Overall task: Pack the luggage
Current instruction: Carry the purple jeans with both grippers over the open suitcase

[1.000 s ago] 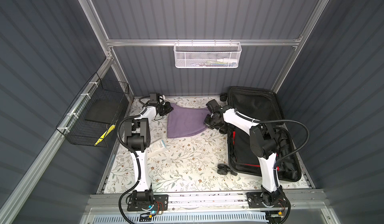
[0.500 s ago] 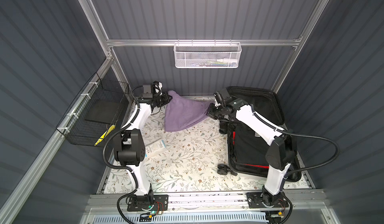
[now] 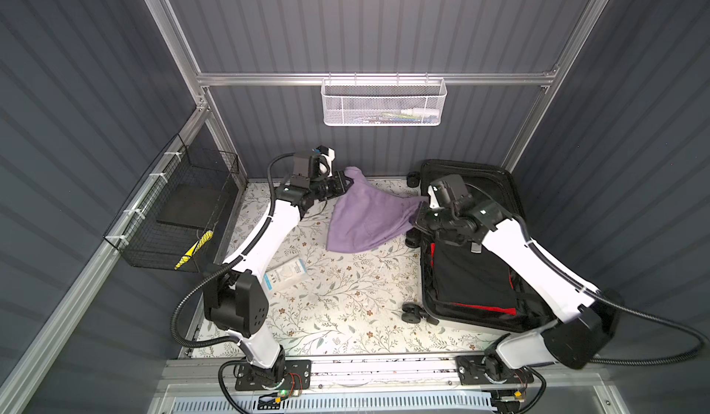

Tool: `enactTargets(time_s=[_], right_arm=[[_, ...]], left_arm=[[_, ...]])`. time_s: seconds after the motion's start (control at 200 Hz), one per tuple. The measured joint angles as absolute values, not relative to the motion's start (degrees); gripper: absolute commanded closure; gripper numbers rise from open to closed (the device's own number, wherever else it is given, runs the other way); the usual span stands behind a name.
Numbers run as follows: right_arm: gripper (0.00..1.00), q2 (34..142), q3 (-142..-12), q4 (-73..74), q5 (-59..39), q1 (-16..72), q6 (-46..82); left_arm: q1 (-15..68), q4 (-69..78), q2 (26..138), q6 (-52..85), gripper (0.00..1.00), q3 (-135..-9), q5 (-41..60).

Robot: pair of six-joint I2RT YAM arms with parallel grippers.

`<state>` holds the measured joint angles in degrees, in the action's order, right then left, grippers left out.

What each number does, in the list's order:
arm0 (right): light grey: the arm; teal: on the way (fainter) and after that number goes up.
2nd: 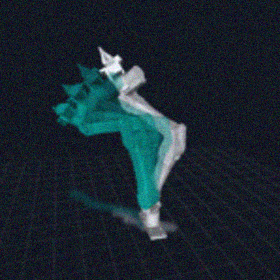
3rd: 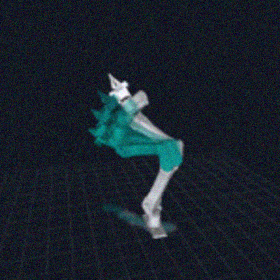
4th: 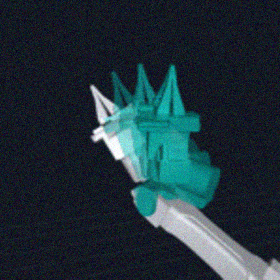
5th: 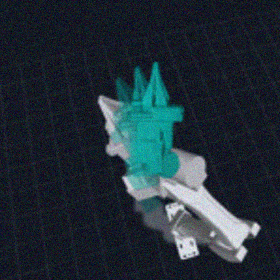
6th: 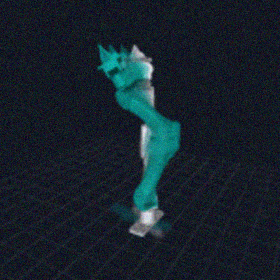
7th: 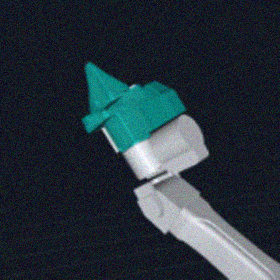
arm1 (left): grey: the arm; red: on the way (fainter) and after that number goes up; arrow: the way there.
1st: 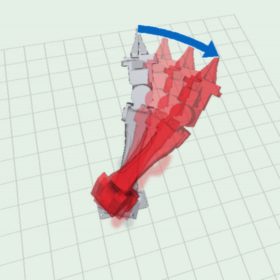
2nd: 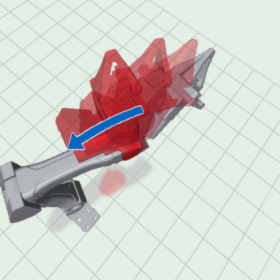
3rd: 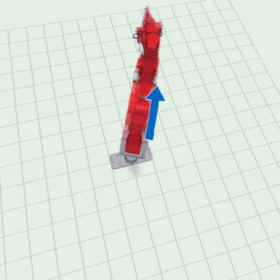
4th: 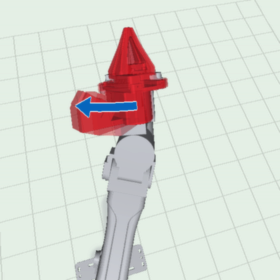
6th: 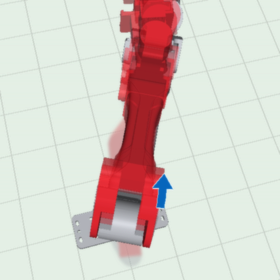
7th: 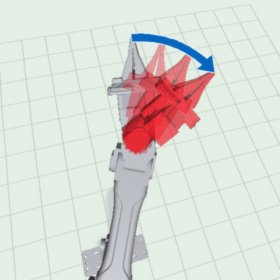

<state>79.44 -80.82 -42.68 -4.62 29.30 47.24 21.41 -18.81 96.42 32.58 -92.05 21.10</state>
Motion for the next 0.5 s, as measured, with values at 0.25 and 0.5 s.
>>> enactTargets(time_s=[0.25, 0.5], right_arm=[[1.0, 61.12, -70.87, -47.66, -5.45, 16.14, 45.84], [1.0, 48.56, -66.3, -55.13, -8.71, -1.48, 41.36]], left_arm=[[33.45, -17.8, 98.17, 35.48, 1.0, -94.52, 14.92], [45.39, -16.32, 107.07, 36.93, 1.0, -103.55, 10.39]])
